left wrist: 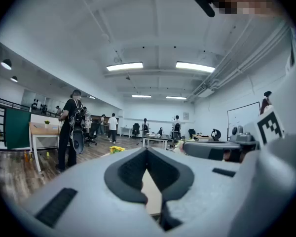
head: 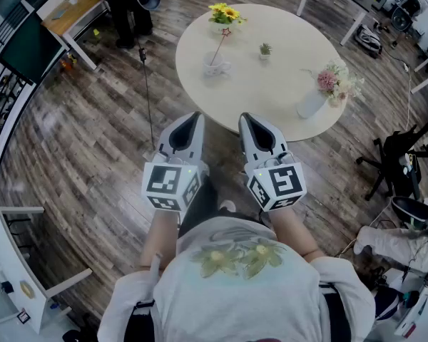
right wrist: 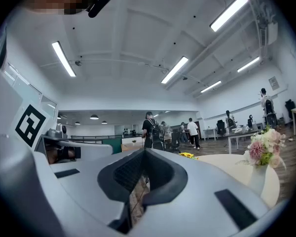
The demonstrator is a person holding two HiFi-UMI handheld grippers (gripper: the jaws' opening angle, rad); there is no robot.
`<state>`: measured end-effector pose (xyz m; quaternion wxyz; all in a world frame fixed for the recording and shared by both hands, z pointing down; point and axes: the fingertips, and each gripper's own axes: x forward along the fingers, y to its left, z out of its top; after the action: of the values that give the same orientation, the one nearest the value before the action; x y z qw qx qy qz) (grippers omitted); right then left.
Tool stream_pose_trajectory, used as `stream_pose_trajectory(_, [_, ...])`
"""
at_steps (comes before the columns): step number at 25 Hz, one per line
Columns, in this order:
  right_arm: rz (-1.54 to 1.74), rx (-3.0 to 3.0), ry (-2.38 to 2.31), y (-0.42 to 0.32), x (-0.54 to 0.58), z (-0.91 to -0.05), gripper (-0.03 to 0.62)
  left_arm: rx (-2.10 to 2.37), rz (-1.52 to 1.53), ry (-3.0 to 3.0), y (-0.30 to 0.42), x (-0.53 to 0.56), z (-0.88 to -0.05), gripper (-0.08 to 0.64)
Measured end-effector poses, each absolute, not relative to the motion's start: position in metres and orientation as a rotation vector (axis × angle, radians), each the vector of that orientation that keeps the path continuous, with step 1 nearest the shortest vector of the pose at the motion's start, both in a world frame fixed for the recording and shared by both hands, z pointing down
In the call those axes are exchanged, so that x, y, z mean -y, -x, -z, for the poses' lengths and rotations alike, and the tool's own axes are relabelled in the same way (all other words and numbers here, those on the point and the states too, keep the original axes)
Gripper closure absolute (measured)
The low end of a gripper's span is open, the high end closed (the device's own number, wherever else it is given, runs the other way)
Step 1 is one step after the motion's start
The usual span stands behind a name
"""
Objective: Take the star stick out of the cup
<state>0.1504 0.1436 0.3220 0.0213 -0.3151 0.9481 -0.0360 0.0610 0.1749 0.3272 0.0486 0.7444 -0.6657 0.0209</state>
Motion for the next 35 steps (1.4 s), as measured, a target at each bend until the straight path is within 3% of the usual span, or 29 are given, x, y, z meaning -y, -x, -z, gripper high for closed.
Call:
stream_pose_trajectory(22, [0.209, -2.894, 1.096, -0.132, -0.082, -0.33, 0.572, 1.997, -0.134, -2.283, -0.036, -0.128, -0.329, 0.557])
stream_pose_trajectory(23, [0.231, -2.895, 1.087, -0.129, -0.077, -0.331, 0.557, 1.993, -0.137, -2.287, -0.035, -0.124, -0.328, 0.557])
stream_pose_trajectory(26, [0.339, -2.899, 1.019, -0.118, -0.065, -0.332, 0.429, 1.981, -0.153, -2.292, -0.029, -0.113, -0.33, 0.557])
stream_pose_trajectory(28, [0.376, -2.9, 1.003, -0.112, -0.056, -0.333, 0.393, 1.972, -0.157, -2.291, -0.023, -0.105, -0.331, 0.557])
stream_pose_trajectory(35, [0.397, -2.909, 1.051, -0.096, -0.015, -0.336, 0.341, 1.929, -0.151, -2.285, 0.002, -0.07, -0.34, 0.557])
